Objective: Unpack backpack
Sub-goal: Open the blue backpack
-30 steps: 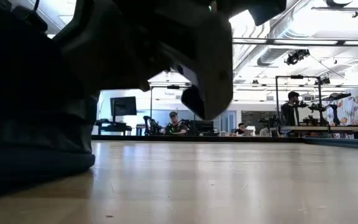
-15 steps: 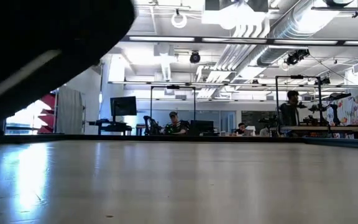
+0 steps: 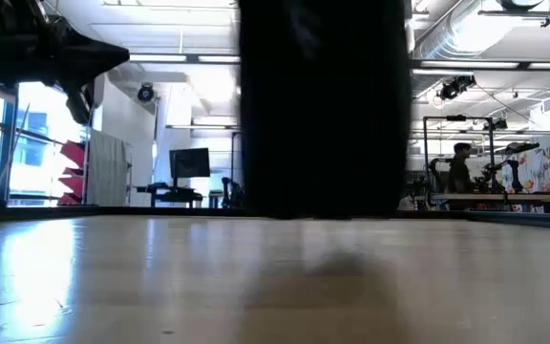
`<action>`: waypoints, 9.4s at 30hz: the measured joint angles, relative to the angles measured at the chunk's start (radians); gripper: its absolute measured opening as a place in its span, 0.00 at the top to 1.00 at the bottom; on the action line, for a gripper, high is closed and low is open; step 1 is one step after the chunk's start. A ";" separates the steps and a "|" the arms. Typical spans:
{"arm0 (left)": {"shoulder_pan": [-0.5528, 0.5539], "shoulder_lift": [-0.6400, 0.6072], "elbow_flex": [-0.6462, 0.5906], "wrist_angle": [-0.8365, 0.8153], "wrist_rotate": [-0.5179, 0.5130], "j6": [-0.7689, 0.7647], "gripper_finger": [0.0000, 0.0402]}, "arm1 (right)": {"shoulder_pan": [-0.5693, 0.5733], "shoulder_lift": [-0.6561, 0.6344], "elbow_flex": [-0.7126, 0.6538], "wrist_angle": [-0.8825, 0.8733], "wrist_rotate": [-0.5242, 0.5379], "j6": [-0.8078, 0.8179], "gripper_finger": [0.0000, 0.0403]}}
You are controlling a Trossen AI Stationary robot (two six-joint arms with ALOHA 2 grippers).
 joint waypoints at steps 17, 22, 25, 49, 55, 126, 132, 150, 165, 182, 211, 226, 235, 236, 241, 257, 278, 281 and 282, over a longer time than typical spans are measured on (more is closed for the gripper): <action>-0.137 0.116 0.000 0.088 0.003 0.114 1.00 | 0.032 0.032 -0.008 -0.455 0.387 0.299 1.00; -0.183 0.224 0.001 0.200 -0.039 0.137 1.00 | -0.022 -0.014 -0.005 -0.678 0.376 0.581 1.00; -0.200 0.280 0.001 0.269 -0.040 0.138 1.00 | -0.061 -0.043 -0.005 -0.727 0.432 0.636 1.00; -0.222 0.371 0.001 0.306 -0.089 0.117 1.00 | -0.185 -0.097 -0.182 -0.976 -0.480 0.318 0.88; -0.222 0.371 0.001 0.305 -0.089 0.160 1.00 | -0.202 -0.095 -0.394 -0.902 -0.468 0.212 0.57; -0.297 0.369 0.061 0.149 -0.004 0.061 1.00 | -0.432 0.607 0.453 -0.226 -1.022 0.587 0.61; -0.318 0.370 0.061 0.034 0.049 -0.007 1.00 | -0.399 0.520 0.574 -0.548 -1.006 0.169 0.41; -0.374 0.377 0.060 -0.392 0.045 -0.274 1.00 | -0.184 0.518 0.253 -0.723 -0.498 -0.098 0.40; -0.310 0.565 0.060 -0.105 -0.439 -0.075 1.00 | -0.178 0.510 0.267 -0.720 -0.569 0.361 0.99; -0.283 0.702 0.268 0.034 -0.255 0.167 1.00 | -0.204 0.536 0.314 -0.066 -0.781 0.429 0.91; -0.455 0.843 0.378 -0.201 -0.966 -0.301 1.00 | -0.236 0.408 0.348 0.162 -0.738 0.434 0.36; -0.402 0.853 0.380 -0.191 -0.873 -0.199 1.00 | -0.236 0.409 0.348 0.146 -0.730 0.424 0.36; -0.404 0.854 0.380 -0.189 -0.579 -0.187 1.00 | -0.264 0.410 0.346 0.210 -0.621 0.553 0.36; -0.404 0.854 0.380 -0.190 -0.563 -0.186 1.00 | -0.259 0.410 0.346 0.234 -0.576 0.550 0.36; -0.404 0.854 0.380 -0.189 -0.530 -0.186 1.00 | -0.228 0.410 0.346 0.282 -0.273 0.595 0.36; -0.404 0.854 0.380 -0.189 -0.529 -0.186 1.00 | -0.238 0.411 0.346 0.210 -0.495 0.434 0.36; -0.404 0.854 0.380 -0.189 -0.529 -0.186 1.00 | -0.238 0.410 0.346 0.091 -0.471 0.425 0.36; -0.404 0.854 0.380 -0.189 -0.529 -0.186 1.00 | -0.238 0.410 0.346 0.106 -0.483 0.438 0.36; -0.404 0.854 0.380 -0.189 -0.529 -0.186 1.00 | -0.239 0.410 0.346 0.105 -0.494 0.437 0.36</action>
